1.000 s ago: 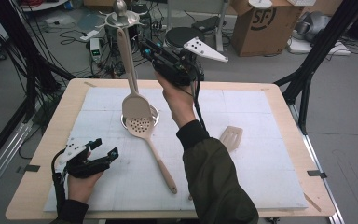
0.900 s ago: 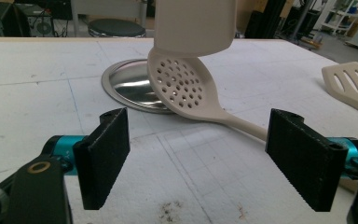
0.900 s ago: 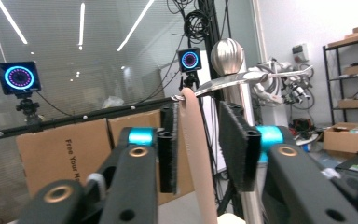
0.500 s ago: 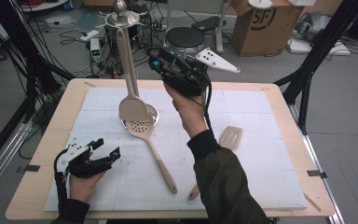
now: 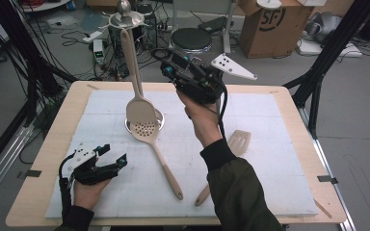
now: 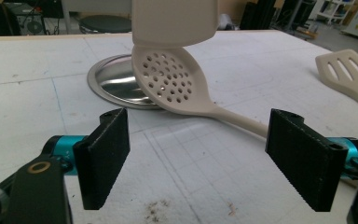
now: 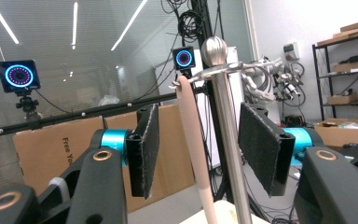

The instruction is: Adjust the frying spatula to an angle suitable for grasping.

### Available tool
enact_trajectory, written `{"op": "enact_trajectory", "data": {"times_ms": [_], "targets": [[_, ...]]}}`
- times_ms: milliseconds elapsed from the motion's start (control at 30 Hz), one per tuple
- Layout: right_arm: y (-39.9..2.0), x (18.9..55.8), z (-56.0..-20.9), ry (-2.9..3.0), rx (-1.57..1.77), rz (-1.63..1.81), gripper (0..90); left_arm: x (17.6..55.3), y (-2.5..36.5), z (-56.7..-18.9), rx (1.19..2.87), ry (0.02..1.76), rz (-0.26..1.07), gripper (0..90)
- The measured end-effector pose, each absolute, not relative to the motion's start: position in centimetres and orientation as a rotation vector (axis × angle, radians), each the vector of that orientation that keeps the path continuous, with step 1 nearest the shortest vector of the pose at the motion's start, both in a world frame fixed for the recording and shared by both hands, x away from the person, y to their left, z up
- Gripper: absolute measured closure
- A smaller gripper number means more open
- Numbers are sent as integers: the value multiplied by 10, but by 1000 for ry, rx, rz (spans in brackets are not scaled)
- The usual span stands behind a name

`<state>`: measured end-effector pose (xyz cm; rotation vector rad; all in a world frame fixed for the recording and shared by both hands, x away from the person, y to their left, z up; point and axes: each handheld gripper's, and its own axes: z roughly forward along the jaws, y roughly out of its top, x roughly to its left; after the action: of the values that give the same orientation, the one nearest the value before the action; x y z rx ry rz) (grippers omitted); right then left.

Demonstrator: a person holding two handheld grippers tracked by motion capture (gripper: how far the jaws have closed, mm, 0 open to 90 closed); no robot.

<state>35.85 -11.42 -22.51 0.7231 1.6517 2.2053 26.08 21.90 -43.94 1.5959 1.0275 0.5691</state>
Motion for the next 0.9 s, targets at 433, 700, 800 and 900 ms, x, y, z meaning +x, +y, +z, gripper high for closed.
{"op": "enact_trajectory", "data": {"times_ms": [433,700,800,900], "targets": [[-129,350,-238,1697,733,2150,437,260,211,-440,1622,1002,578,222],[-136,347,-248,1733,743,2107,417,260,211,-441,1620,1000,574,223],[-137,346,-250,1757,754,2080,417,260,210,-440,1620,1001,574,222],[-139,345,-253,1753,758,2092,417,260,210,-441,1621,998,571,223]]}}
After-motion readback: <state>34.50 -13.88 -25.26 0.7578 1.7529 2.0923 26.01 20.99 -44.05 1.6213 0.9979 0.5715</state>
